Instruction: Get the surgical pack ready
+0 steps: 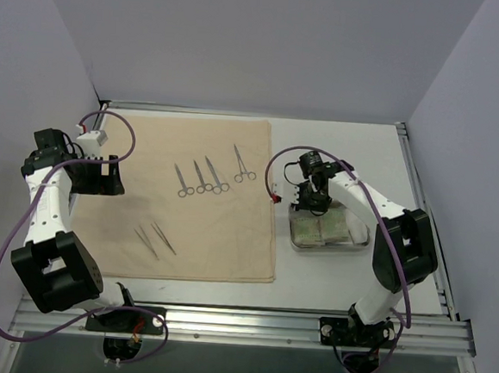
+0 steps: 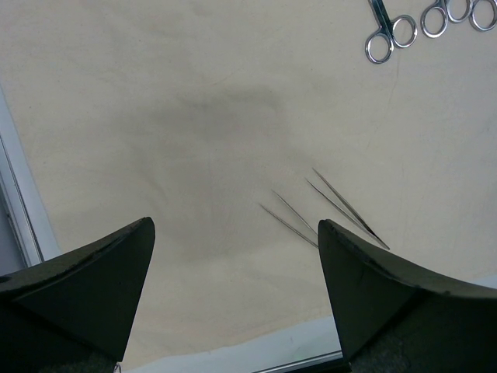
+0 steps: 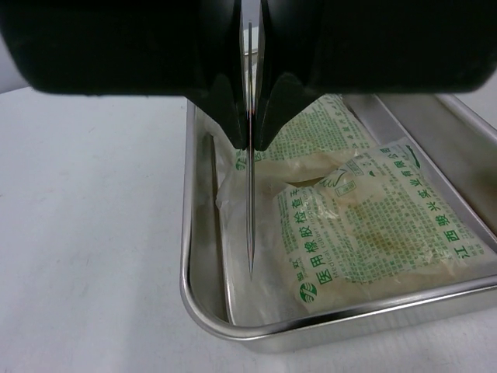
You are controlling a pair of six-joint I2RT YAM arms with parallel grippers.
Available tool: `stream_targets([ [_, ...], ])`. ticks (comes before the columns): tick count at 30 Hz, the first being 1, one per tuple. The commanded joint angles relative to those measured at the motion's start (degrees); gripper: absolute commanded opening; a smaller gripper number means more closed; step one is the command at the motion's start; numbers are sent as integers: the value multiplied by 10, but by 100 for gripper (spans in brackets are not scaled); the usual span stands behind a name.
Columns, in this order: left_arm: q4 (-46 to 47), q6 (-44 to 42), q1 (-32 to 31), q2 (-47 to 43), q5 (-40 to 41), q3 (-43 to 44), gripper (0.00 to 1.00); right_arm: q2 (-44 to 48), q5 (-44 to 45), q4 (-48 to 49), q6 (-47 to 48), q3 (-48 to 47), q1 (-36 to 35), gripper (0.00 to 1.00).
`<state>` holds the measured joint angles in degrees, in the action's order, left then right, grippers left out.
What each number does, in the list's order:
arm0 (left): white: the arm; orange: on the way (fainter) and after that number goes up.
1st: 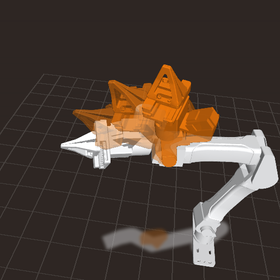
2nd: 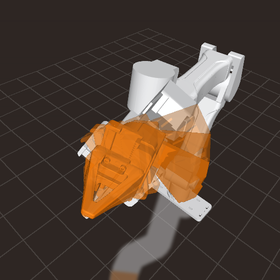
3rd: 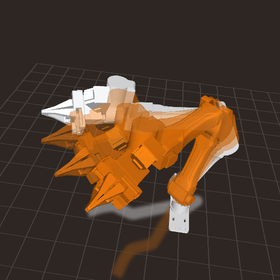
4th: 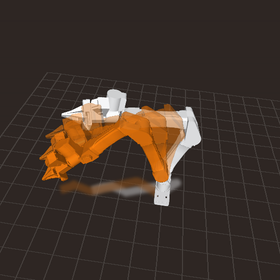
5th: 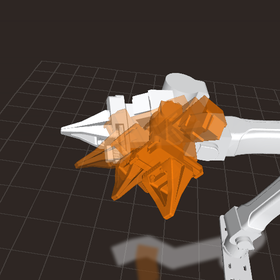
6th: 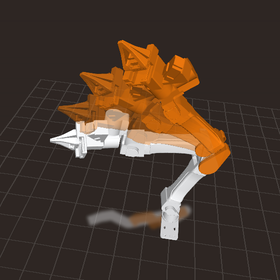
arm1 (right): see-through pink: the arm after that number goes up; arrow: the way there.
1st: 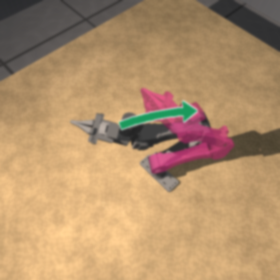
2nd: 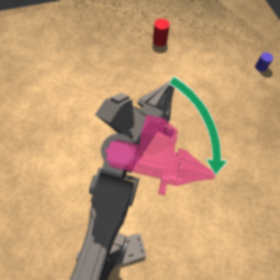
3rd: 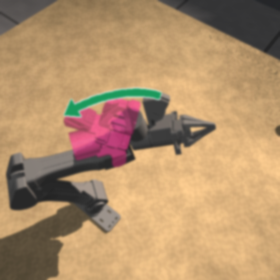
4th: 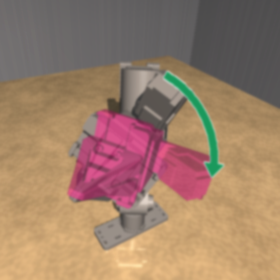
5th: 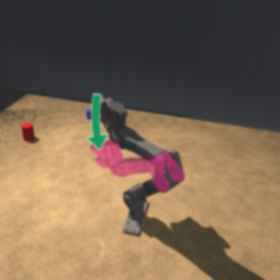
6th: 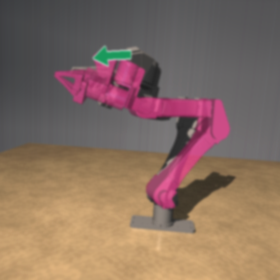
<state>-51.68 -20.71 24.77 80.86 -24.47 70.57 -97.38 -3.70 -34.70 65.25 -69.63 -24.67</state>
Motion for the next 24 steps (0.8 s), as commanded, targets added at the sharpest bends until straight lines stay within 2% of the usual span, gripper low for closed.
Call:
stream_targets([
  [1,-8,-6,-2,4,-6,32,96,-3,-40,3,21,9,10,0],
  [7,-10,-9,-2,6,4,34,96,-9,-77,25,30,17,29,0],
  [19,-9,-9,-2,4,10,36,96,-41,-89,36,31,33,50,0],
  [24,-9,-6,-2,4,9,39,96,-47,-84,45,22,34,50,9],
])
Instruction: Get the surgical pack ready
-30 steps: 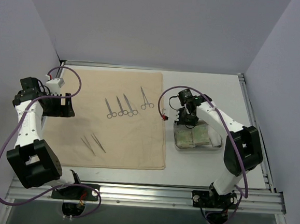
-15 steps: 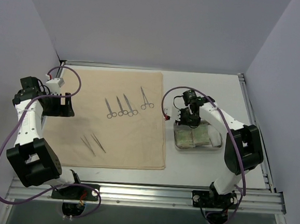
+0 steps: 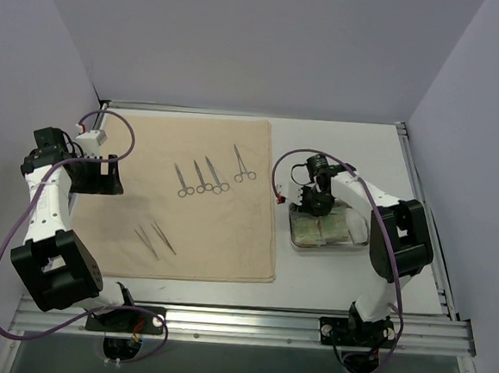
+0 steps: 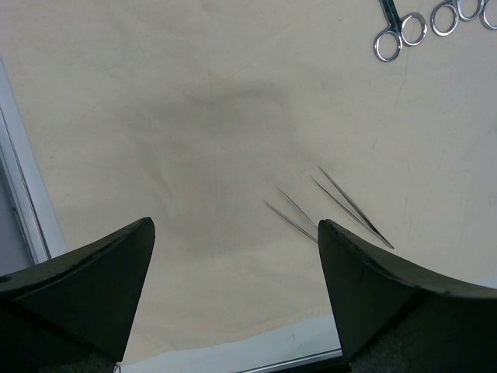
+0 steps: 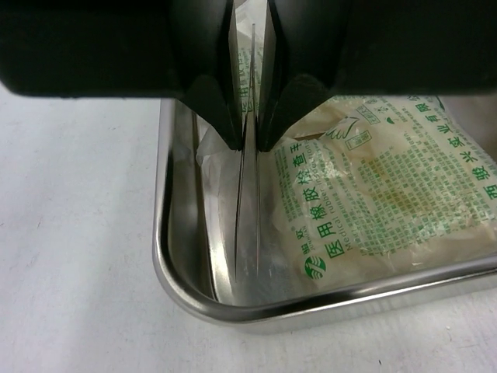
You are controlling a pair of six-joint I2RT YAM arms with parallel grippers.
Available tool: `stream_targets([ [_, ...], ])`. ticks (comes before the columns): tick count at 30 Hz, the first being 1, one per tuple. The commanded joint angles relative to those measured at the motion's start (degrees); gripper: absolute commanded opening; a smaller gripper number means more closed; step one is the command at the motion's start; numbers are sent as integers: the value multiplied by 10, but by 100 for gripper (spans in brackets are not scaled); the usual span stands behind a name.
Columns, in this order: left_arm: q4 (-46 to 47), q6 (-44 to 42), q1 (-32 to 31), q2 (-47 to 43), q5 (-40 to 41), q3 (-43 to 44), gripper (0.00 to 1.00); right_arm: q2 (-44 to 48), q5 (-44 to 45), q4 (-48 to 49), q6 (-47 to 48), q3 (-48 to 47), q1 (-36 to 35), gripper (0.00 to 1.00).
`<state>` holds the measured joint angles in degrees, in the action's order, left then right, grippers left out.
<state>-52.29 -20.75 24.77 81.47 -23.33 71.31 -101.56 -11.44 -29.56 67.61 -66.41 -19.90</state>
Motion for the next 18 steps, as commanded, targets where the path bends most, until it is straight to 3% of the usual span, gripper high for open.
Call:
stream_targets([
  [1,-2,-5,-2,-3,-2,32,96,-4,-4,-6,-5,2,2,10],
  [5,-2,-6,-2,-3,-1,31,96,-1,0,-9,-19,-7,2,29],
  [18,1,-8,-2,-7,-5,27,96,79,62,-44,-57,-58,-23,34],
])
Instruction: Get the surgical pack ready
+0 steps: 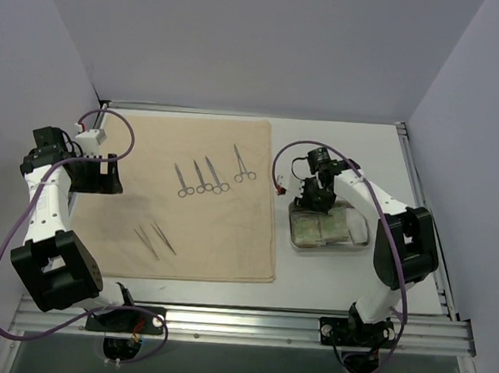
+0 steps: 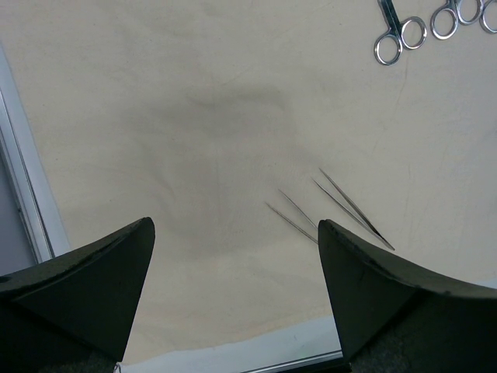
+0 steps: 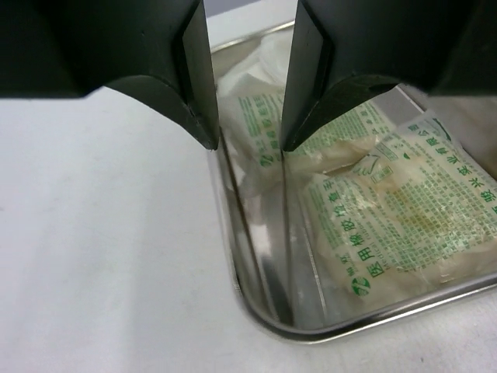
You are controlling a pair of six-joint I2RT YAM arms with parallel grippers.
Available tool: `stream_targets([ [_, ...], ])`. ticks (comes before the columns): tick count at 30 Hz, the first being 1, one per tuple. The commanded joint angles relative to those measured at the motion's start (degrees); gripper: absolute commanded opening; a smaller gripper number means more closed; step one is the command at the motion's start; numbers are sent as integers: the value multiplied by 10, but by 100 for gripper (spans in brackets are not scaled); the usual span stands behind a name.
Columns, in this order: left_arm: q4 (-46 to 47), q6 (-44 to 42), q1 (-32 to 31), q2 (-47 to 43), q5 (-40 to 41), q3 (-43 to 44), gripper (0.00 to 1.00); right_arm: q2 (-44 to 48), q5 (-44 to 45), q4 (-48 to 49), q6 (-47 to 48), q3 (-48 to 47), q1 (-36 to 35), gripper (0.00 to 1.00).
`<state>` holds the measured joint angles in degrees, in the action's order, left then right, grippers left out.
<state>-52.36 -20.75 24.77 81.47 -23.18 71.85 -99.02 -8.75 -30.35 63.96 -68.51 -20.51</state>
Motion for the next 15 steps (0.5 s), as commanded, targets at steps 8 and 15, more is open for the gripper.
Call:
stream_targets([
  [8,10,-16,11,-17,40,-7,96,160,156,53,-281,-123,-136,42],
  [15,21,-11,26,-20,81,-41,95,189,196,296,-767,-64,-266,43],
])
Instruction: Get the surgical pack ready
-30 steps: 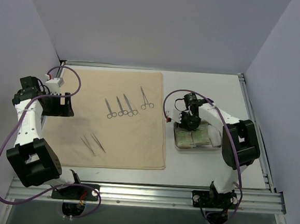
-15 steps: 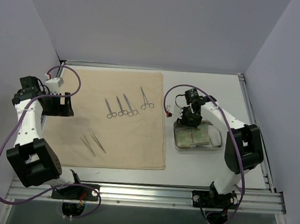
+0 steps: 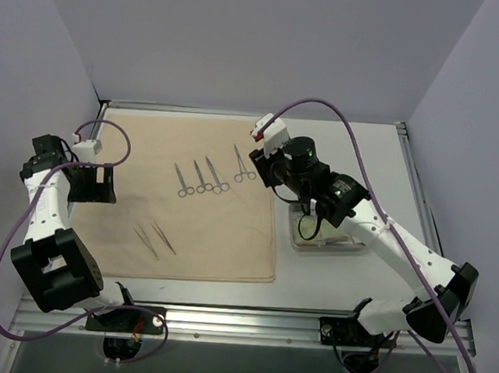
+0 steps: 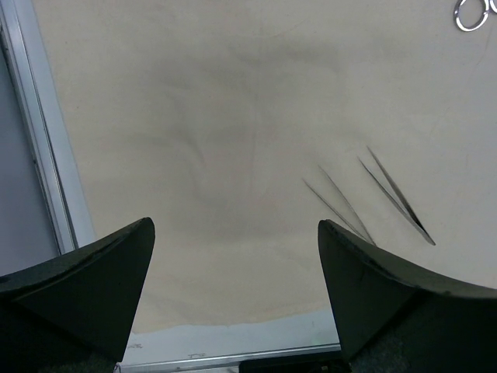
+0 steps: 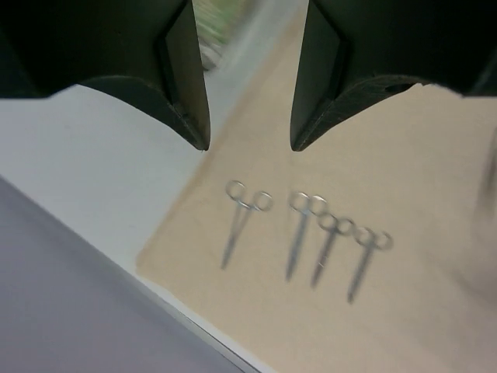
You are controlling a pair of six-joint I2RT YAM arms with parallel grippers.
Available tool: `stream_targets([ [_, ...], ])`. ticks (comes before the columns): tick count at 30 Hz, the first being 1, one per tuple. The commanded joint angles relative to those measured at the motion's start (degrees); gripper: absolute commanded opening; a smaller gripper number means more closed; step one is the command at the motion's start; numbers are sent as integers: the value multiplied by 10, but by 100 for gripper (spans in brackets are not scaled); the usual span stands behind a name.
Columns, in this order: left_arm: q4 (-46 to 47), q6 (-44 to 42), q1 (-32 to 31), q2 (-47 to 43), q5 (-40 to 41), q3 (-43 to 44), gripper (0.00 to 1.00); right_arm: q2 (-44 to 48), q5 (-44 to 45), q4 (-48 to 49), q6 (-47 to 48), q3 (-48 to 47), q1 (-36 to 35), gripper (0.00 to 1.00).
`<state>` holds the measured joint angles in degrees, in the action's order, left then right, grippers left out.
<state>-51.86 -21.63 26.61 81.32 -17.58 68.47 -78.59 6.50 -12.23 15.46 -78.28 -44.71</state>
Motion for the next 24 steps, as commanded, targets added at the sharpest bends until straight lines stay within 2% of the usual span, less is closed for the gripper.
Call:
stream_targets([
  [1,18,-3,8,-22,29,-10,96,-24,50,145,-311,57,-51,41],
  [4,17,-3,9,-29,45,-19,96,-77,52,211,-364,68,-108,39],
  [7,17,-3,9,-40,61,-28,96,-165,68,198,-364,6,-161,40],
  [10,20,-1,9,-47,63,-37,95,-272,33,151,-356,-66,-191,40],
  [11,19,0,9,-47,62,-38,95,-325,21,125,-352,-118,-208,40],
  [17,16,3,9,-50,51,-38,95,-496,19,2,-340,-297,-243,36],
  [24,18,-6,8,-49,36,-42,96,-554,33,-25,-339,-349,-253,34],
])
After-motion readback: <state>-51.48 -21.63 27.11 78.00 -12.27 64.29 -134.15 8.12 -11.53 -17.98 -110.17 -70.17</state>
